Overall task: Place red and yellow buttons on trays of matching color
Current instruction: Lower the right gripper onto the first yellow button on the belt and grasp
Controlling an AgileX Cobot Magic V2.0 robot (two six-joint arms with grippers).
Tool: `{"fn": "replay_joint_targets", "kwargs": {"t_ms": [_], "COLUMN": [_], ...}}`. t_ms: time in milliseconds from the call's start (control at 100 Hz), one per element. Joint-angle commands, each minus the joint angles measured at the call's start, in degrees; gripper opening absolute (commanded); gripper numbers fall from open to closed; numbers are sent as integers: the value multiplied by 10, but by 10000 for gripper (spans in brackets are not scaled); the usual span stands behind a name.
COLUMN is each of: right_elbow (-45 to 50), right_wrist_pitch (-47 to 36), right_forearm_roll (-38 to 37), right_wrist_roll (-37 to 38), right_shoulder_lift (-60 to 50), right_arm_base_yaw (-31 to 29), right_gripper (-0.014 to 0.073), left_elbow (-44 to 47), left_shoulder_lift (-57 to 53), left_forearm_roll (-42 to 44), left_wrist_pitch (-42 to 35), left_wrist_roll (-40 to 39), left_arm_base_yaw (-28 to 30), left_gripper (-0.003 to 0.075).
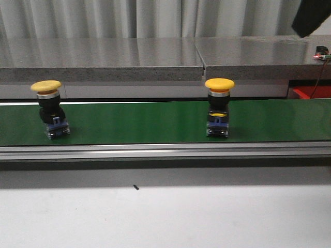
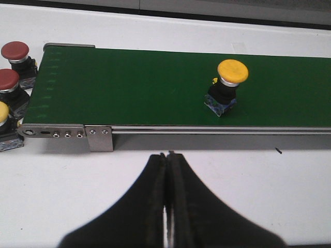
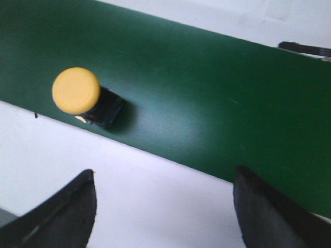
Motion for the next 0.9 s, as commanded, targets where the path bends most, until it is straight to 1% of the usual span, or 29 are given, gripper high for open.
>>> {"fn": "replay_joint_targets", "kwargs": {"t_ms": [0, 110, 230, 370, 550, 600, 620, 670, 720, 790, 830, 890], "right_elbow": [-47, -80, -108, -129, -129, -129, -129, -129, -129, -129, -129, -129], "right_wrist_pitch": [4, 27, 34, 36, 10, 10, 10, 9, 7, 4, 3, 3], "right_forearm_roll": [9, 9, 9, 10, 10, 8, 8, 7, 7, 7, 7, 7], "right_wrist_roll": [-9, -12, -12, -12, -12, -12, -12, -12, -12, -12, -12, -12], "right_shoulder_lift": [24, 75, 124, 170, 206, 211, 214, 215, 215, 215, 215, 215], "right_arm_base_yaw": [18, 44, 61, 62, 60, 60, 60, 60, 60, 60, 60, 60], "right_gripper": [561, 561, 561, 561, 558, 526, 501, 423, 325, 231, 216, 217], "left_elbow": [-14, -14, -14, -14, -14, -14, -14, -14, -14, -14, -14, -14], "left_shoulder_lift": [4, 4, 4, 4, 4, 4, 4, 4, 4, 4, 4, 4], "left_forearm_roll": [-7, -7, -7, -7, -7, -7, -7, -7, -7, -7, -7, -7], "left_wrist_pitch": [-35, -35, -35, -35, -35, -35, -35, -35, -35, -35, -35, -35], "left_wrist_roll": [-2, -2, -2, -2, -2, -2, -2, -2, -2, -2, -2, -2], "left_arm_base_yaw": [-4, -4, -4, -4, -4, -4, -4, -4, -4, -4, -4, -4], "left_gripper": [-20, -20, -20, -20, -20, -20, -20, -20, -20, -20, -20, -20]}}
